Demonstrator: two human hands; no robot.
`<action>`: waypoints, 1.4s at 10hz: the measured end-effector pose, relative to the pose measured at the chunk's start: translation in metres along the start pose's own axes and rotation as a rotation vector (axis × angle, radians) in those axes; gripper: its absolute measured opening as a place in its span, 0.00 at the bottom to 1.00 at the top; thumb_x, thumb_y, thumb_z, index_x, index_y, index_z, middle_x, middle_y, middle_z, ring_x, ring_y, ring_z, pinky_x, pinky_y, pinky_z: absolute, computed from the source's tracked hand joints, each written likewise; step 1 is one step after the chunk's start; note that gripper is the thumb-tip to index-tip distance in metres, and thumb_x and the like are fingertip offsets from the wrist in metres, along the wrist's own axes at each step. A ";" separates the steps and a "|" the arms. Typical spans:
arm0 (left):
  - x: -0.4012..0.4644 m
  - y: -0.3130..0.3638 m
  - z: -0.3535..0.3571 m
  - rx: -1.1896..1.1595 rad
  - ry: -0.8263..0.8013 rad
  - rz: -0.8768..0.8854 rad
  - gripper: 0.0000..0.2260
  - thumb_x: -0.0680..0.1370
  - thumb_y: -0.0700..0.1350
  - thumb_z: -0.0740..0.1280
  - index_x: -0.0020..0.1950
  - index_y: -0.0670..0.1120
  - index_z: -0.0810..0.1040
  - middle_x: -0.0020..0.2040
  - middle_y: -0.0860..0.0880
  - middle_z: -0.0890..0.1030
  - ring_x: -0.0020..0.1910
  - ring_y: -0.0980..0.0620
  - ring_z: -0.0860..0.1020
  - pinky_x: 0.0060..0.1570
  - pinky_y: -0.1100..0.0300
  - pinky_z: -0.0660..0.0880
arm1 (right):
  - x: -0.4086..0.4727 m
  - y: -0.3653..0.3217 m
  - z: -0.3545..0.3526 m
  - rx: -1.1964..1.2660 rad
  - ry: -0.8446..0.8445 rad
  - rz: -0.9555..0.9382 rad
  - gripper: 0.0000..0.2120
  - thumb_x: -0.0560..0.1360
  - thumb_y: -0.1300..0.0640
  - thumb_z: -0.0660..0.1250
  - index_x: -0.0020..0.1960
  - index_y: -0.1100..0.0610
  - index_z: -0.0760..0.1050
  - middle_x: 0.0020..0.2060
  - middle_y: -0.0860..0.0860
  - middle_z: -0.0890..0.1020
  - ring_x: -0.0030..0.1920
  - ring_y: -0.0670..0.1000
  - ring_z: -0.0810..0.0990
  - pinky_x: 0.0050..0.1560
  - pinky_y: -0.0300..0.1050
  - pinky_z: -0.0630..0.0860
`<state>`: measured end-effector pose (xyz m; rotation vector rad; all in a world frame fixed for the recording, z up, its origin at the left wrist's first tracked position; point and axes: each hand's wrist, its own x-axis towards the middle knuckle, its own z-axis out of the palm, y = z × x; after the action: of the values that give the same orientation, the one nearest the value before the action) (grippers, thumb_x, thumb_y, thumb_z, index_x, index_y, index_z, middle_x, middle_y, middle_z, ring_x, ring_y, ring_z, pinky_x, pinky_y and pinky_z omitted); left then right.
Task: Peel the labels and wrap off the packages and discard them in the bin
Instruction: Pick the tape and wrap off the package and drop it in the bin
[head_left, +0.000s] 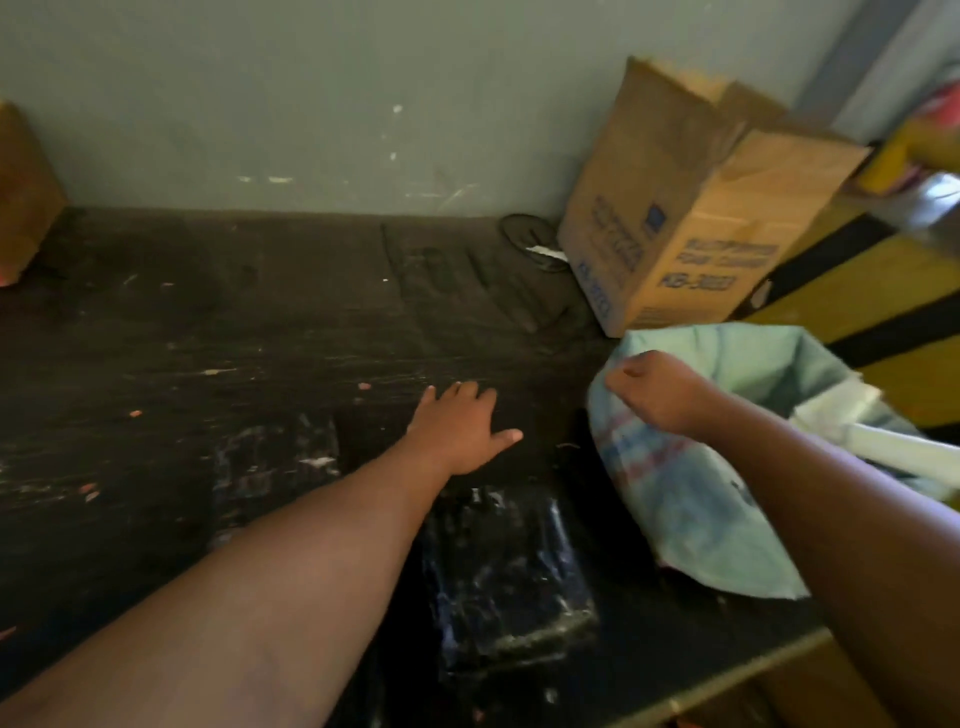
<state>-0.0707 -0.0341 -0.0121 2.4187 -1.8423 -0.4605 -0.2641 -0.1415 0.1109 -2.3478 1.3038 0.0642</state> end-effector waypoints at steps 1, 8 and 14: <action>0.012 0.092 -0.006 -0.032 0.063 0.131 0.31 0.81 0.68 0.58 0.74 0.48 0.70 0.72 0.42 0.71 0.70 0.41 0.72 0.67 0.44 0.69 | -0.026 0.059 -0.053 -0.224 -0.003 0.065 0.17 0.80 0.49 0.59 0.36 0.55 0.75 0.34 0.52 0.78 0.41 0.56 0.79 0.42 0.47 0.72; 0.069 0.271 0.049 -0.102 -0.044 0.170 0.39 0.80 0.71 0.52 0.85 0.52 0.46 0.84 0.44 0.39 0.81 0.47 0.35 0.78 0.49 0.37 | -0.040 0.211 -0.155 -0.702 -0.001 0.115 0.19 0.80 0.56 0.63 0.70 0.54 0.73 0.63 0.53 0.79 0.63 0.56 0.78 0.63 0.51 0.76; 0.039 0.161 -0.013 -0.118 0.065 0.043 0.37 0.81 0.69 0.56 0.83 0.51 0.54 0.84 0.44 0.52 0.82 0.44 0.53 0.78 0.41 0.52 | 0.016 0.122 -0.084 -0.414 0.084 -0.118 0.26 0.79 0.41 0.62 0.71 0.54 0.72 0.71 0.53 0.72 0.71 0.56 0.69 0.69 0.50 0.65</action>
<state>-0.2079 -0.1179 0.0302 2.2855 -1.7841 -0.4671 -0.3690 -0.2434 0.1380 -2.7982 1.2860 0.2197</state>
